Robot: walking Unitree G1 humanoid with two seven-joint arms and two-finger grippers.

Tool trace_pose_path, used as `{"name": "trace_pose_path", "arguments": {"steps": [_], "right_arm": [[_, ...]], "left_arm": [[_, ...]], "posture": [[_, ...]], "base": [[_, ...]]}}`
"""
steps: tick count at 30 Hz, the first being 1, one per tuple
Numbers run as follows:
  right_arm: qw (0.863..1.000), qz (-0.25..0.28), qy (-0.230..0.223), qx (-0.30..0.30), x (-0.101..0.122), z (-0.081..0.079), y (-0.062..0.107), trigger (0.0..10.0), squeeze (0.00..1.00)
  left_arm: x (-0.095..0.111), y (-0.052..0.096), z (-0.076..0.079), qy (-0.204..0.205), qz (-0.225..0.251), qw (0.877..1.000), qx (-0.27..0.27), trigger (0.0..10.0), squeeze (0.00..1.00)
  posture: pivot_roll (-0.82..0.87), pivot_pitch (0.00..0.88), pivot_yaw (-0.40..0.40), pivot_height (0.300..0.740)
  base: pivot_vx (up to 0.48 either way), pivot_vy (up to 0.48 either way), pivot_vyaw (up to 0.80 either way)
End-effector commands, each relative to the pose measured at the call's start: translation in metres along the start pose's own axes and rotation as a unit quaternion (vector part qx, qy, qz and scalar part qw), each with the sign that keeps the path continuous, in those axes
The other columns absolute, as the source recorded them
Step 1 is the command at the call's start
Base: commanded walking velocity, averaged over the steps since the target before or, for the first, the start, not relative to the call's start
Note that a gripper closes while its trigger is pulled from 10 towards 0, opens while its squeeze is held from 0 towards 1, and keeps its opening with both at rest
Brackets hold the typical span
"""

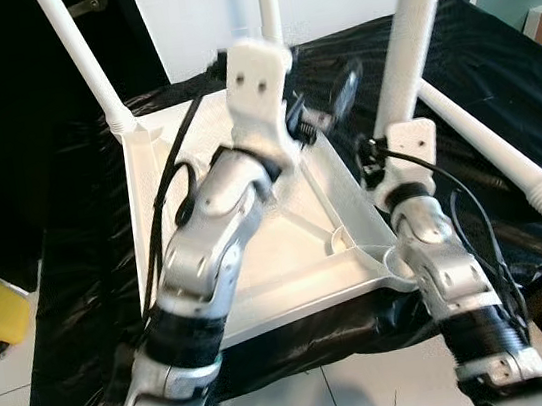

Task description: Building children table

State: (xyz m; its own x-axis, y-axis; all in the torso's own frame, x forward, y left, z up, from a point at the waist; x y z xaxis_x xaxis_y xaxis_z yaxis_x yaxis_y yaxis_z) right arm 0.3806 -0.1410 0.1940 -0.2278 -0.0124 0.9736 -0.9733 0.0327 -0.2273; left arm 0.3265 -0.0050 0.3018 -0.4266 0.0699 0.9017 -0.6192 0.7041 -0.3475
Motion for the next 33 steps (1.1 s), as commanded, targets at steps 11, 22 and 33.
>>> {"name": "trace_pose_path", "arguments": {"steps": [11, 22, 33], "right_arm": [[0.999, 0.029, -0.005, 0.04, 0.011, -0.007, 0.023, 10.0, 0.0], [0.996, 0.035, -0.015, 0.083, 0.011, -0.003, 0.052, 10.0, 0.0], [0.993, 0.022, -0.005, 0.112, 0.006, 0.0, 0.066, 10.0, 0.0]], "left_arm": [[-0.015, 0.025, 0.018, -0.04, -0.014, 0.998, -0.055, 10.0, 0.0], [-0.053, 0.054, 0.04, -0.039, -0.067, 0.989, -0.125, 10.0, 0.0], [-0.077, 0.076, 0.06, -0.035, -0.111, 0.975, -0.188, 10.0, 0.0]], "posture": [[-0.06, 0.102, 0.063, 0.74], [-0.07, 0.112, 0.074, 0.74], [-0.07, 0.122, 0.08, 0.74]], "base": [[0.0, 0.0, 0.0], [0.0, 0.0, 0.0], [0.0, 0.0, 0.0]]}}
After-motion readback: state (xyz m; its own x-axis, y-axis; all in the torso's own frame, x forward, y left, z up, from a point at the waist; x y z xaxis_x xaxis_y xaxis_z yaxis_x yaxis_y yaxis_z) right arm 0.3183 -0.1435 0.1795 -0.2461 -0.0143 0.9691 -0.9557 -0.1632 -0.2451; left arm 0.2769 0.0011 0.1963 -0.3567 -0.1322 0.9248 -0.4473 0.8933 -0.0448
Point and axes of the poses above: a point about 5 cm out from each wrist's last joint towards the gripper, its own y axis pointing back from the gripper into the wrist, its own x axis along the axis of the wrist's last joint, z = x × y, the point moved 6 cm from there along -y, pointing out of the wrist towards the gripper, and after that the axes turned 5 degrees about -y, right-handed, at the moved point
